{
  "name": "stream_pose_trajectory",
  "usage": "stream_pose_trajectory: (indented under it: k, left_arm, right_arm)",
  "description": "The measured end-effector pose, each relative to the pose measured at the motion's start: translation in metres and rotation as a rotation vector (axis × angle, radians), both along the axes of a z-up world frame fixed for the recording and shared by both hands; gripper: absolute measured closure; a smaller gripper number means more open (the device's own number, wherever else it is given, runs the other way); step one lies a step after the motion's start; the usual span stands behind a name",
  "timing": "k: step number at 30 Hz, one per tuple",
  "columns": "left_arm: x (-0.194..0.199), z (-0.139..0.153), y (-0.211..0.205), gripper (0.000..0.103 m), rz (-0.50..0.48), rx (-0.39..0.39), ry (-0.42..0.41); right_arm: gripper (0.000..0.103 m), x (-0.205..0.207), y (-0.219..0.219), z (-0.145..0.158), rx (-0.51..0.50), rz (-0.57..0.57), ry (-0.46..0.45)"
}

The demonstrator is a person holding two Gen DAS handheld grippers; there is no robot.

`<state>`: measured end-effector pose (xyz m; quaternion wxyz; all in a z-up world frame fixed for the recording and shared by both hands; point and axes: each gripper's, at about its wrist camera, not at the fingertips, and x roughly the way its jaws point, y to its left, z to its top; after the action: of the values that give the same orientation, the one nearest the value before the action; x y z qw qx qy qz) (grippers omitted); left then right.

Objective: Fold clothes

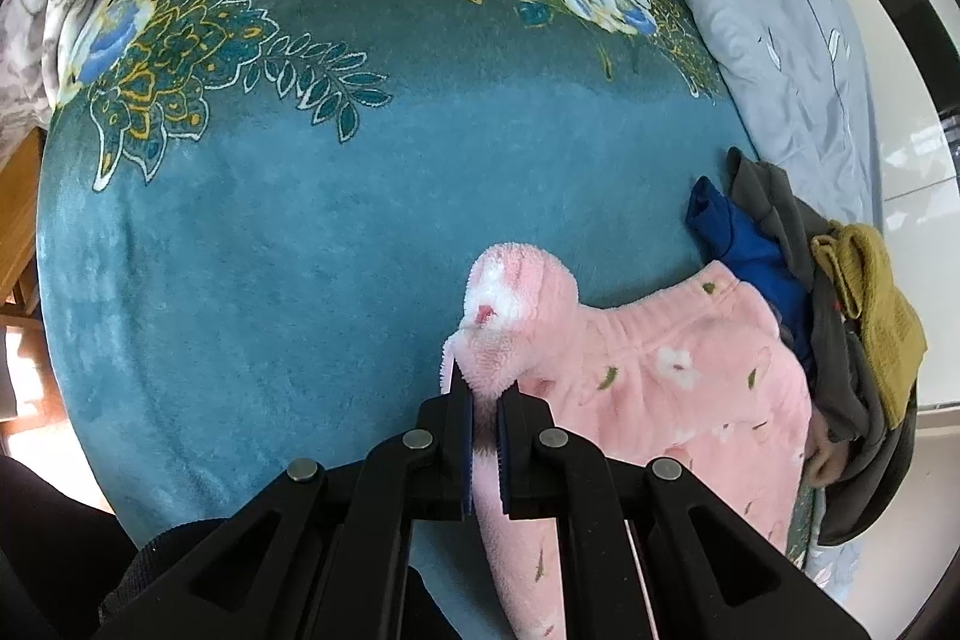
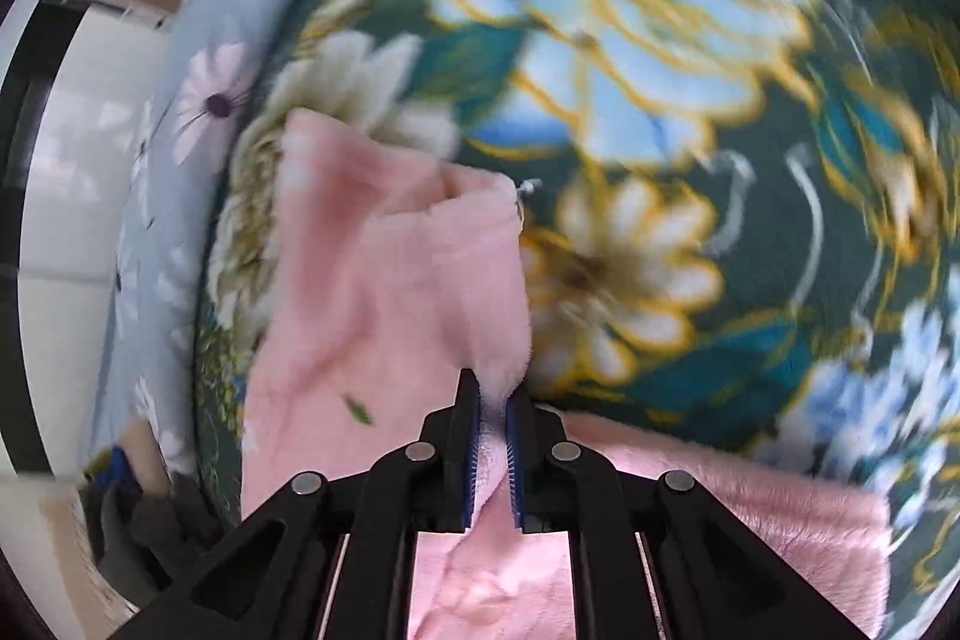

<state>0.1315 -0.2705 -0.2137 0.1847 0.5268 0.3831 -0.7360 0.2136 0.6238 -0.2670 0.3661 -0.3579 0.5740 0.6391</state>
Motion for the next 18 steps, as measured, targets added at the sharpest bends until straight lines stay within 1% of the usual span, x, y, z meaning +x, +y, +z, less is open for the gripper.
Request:
stream_pose_trajectory:
  k: [2, 5, 6, 7, 8, 9, 10, 11, 12, 14, 16, 18]
  left_arm:
    - [0.001, -0.001, 0.0, 0.098, 0.005, 0.006, 0.002]
    - [-0.001, 0.0, 0.002, 0.098, -0.002, 0.0, 0.002]
    - [-0.001, -0.001, 0.002, 0.098, -0.004, 0.0, 0.001]
    - [-0.001, -0.001, 0.002, 0.098, -0.004, 0.002, 0.001]
    - [-0.001, -0.002, 0.001, 0.098, -0.002, 0.006, 0.003]
    - [-0.001, -0.002, 0.001, 0.098, 0.001, 0.011, 0.006]
    - [0.0, -0.002, 0.0, 0.098, 0.002, 0.016, 0.009]
    - [0.0, -0.002, 0.0, 0.098, 0.003, 0.02, 0.012]
    - [0.001, -0.002, -0.001, 0.098, 0.004, 0.025, 0.016]
    - [0.002, -0.002, -0.002, 0.098, 0.008, 0.036, 0.028]
    - [0.004, -0.002, -0.003, 0.098, 0.011, 0.048, 0.04]
    - [0.006, -0.001, -0.005, 0.098, 0.012, 0.058, 0.052]
  right_arm:
    - [0.091, -0.003, -0.002, 0.004, 0.013, -0.001, -0.014]
    - [0.09, -0.01, 0.001, 0.019, 0.068, 0.022, -0.046]
    - [0.083, -0.01, 0.002, 0.029, 0.096, 0.027, -0.07]
    - [0.08, -0.014, 0.002, 0.038, 0.134, 0.033, -0.111]
    - [0.074, -0.019, -0.001, 0.053, 0.203, 0.048, -0.178]
    - [0.071, -0.02, -0.008, 0.071, 0.29, 0.069, -0.254]
    - [0.071, -0.026, -0.016, 0.09, 0.374, 0.095, -0.295]
    - [0.071, -0.035, -0.027, 0.109, 0.454, 0.126, -0.302]
    - [0.071, -0.046, -0.036, 0.125, 0.511, 0.161, -0.281]
    - [0.071, -0.072, -0.066, 0.154, 0.568, 0.27, -0.169]
    - [0.071, -0.099, -0.101, 0.177, 0.598, 0.377, -0.068]
    - [0.07, -0.125, -0.148, 0.193, 0.599, 0.507, 0.033]
